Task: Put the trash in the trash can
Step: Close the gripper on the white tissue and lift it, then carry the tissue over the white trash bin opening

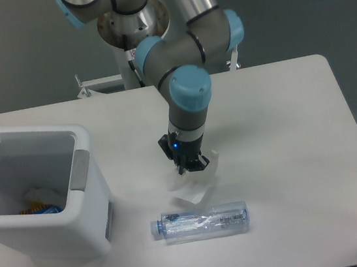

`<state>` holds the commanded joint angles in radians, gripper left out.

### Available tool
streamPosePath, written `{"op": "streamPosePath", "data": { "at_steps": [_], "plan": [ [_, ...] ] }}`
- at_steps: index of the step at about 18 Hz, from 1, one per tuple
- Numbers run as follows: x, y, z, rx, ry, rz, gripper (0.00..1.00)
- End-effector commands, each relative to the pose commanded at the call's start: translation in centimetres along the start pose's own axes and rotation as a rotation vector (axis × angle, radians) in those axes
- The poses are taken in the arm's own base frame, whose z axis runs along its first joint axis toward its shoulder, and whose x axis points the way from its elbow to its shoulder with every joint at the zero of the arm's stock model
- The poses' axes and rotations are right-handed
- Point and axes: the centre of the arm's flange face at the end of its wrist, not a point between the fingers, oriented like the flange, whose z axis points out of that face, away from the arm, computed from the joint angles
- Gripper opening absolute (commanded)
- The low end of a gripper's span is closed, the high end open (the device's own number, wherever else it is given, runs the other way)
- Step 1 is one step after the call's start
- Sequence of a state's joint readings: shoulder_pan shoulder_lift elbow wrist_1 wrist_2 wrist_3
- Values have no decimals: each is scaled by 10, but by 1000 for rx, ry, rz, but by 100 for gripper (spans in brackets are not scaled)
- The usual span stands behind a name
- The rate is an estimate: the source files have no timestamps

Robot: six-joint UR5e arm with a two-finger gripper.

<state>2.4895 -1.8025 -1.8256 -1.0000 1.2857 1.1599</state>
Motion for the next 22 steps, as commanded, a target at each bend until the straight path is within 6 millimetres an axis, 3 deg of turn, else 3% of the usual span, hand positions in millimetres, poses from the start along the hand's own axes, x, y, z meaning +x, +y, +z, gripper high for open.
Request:
{"op": "streamPosePath", "data": {
  "at_steps": [10,15,18,22],
  "plan": [
    [-26,-75,-122,376,-40,-194,0],
    [-23,-108,-174,534,0,-245,0],
    [-16,-124,-192,601,38,-261,0],
    [33,-167,-186,608,100,-192,0]
  ]
}}
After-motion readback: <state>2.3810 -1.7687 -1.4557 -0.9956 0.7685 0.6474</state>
